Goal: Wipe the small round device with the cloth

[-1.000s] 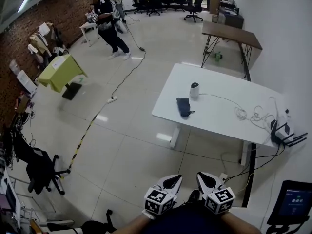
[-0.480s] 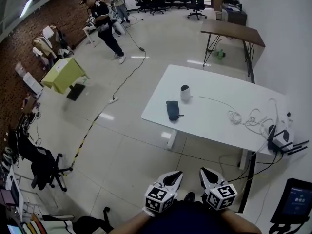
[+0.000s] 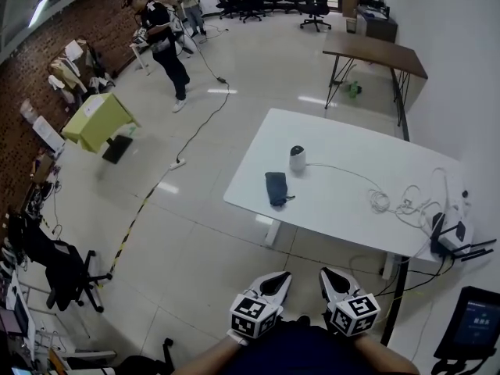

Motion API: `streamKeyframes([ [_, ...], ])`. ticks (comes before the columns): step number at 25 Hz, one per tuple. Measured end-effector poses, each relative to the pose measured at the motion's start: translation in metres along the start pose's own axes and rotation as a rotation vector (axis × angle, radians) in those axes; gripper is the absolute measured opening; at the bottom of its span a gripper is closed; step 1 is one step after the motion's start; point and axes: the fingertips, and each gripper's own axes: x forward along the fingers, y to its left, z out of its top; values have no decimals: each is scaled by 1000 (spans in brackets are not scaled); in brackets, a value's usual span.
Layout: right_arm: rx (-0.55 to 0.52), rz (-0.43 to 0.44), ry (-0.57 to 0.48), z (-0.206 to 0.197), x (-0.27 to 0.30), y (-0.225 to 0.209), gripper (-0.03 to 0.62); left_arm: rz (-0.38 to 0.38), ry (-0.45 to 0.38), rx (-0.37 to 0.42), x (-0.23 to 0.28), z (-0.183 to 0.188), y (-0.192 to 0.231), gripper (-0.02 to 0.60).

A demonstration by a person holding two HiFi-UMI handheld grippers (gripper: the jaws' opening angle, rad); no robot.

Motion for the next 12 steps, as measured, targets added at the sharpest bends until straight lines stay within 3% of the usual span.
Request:
streamKeyframes([
  [7,-22,-121,-12,35,38,-12,12,-120,-28,13,29,42,40,2],
  [12,-47,-175,19,46,78,-7,12,-163,-57,9,39,59,88,2],
])
